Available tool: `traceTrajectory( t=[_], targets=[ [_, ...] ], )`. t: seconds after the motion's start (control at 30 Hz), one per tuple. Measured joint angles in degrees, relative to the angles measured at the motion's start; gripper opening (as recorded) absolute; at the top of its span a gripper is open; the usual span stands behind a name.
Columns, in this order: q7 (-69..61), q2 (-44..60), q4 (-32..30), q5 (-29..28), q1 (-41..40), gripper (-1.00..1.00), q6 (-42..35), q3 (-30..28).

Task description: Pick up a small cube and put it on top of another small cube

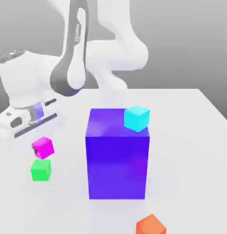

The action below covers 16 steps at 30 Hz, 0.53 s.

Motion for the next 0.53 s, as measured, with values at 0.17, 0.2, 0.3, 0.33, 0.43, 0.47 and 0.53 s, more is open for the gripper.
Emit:
traceTrajectory(
  t=[0.17,0.2,0.3,0.33,0.43,0.47,0.53],
  targets=[
    [-3.8,2.8,0.3,5.3,0.4,-1.0,1.7,0.8],
    [-4.4,3.4,0.4,6.2,0.7,-1.0,2.1,0.7],
    [-6.3,4.9,0.3,8.9,0.9,-1.0,3.8,0.9],
    [-6.9,5.4,0.2,9.7,1.0,-1.0,4.4,1.0],
    [-8.4,6.8,0.0,11.9,1.0,-1.0,6.5,1.5],
    [-8.8,7.3,-0.2,12.5,1.0,-1.0,7.3,1.6],
    [-9.5,8.1,-0.5,13.5,0.7,-1.0,9.0,2.1]
  ],
)
